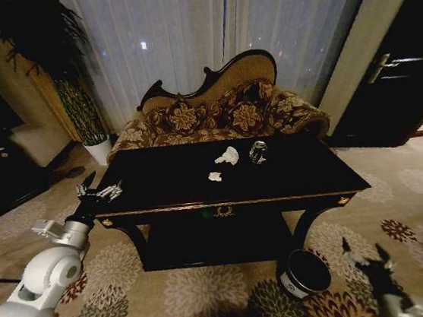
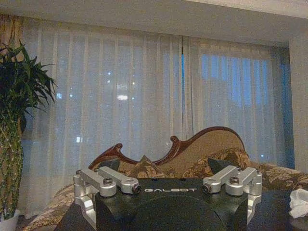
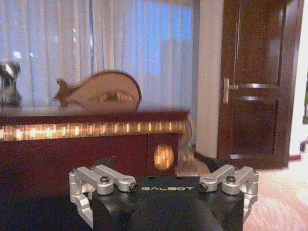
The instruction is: Move to the front of the table and place the trash on the table into the trash bin.
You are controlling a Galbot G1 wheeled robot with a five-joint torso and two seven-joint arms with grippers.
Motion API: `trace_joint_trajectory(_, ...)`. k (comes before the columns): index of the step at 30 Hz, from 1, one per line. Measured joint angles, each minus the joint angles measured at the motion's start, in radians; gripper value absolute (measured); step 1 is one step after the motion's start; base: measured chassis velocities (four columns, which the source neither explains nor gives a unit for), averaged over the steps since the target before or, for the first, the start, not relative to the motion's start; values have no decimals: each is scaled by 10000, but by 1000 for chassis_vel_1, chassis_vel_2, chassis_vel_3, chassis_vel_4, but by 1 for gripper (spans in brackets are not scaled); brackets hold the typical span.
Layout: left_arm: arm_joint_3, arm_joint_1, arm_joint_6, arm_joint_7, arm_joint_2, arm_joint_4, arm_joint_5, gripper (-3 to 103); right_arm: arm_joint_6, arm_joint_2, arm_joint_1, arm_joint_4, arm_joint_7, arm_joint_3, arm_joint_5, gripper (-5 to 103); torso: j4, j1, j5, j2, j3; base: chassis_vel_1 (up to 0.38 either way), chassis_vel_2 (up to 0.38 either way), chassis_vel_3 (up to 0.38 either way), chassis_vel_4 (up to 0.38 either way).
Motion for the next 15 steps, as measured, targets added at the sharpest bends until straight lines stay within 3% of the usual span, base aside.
trace_joint_trajectory(8,0,0,0,0,0,0,0,100,-633,-840,-190,1030,322,869,974,100,-1,1,3,-1,0,0,0,0,0)
trace_joint_trajectory(15,0,0,0,0,0,0,0,100,-1838,-1525,-46,2943,739,1138,1202,100,-2,1,-1,-2,1,0,0,0,0)
